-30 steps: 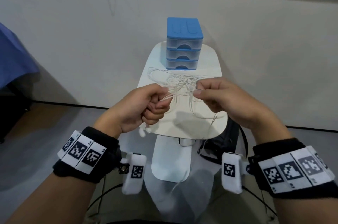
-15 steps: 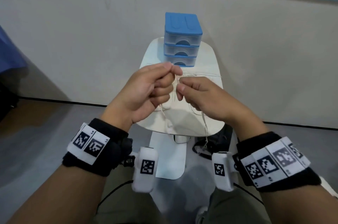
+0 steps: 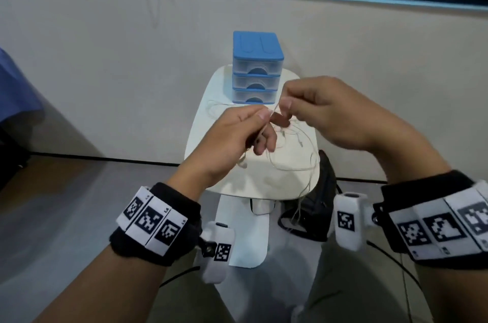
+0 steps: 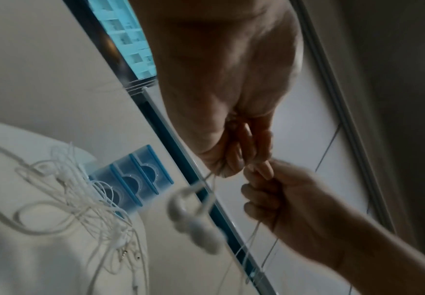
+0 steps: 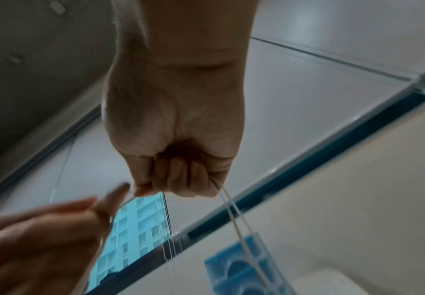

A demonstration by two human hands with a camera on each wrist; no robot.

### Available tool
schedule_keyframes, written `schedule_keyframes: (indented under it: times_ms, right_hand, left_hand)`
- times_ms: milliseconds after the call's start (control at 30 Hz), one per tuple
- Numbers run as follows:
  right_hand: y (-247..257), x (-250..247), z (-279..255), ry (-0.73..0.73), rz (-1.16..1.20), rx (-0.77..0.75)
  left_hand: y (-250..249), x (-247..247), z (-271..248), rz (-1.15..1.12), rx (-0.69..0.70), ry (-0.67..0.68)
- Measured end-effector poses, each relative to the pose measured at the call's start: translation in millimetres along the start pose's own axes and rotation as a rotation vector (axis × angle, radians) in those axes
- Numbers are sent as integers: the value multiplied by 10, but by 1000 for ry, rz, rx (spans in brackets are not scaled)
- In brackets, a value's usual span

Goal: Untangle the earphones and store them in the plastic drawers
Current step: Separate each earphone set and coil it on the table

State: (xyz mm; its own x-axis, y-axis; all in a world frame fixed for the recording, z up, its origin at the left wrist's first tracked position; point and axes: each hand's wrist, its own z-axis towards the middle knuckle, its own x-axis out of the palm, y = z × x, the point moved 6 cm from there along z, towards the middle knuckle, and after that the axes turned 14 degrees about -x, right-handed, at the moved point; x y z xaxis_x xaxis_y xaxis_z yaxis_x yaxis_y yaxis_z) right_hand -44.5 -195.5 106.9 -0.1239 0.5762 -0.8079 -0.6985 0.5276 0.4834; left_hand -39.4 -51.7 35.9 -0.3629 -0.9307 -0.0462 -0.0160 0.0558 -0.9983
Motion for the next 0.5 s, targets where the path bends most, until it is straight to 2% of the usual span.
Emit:
schedule_keyframes:
  times_ms: [67,167,267,367,433,500]
  right_hand:
    - [-123,-58,-3,-89,-62,25]
    - [-292,124,-50,-185,105,86]
    - [-353,529,-156,-51,175,151]
    - [-128,714,-222,125,142,101]
    - [46,589,-213,166,130,55]
    - [184,353,-178,131,134,-4]
  left_hand:
    - [-35,85,-32,-60,-11,66]
    - [-113,83,-35,-241,7,96]
    - [-202,-4,-22,-365,43,5]
    - [-191,-26,32,-385,35,-69]
    - [-150,-13,70,-284,35,-105]
    - [-131,7,84,-104,53,-130]
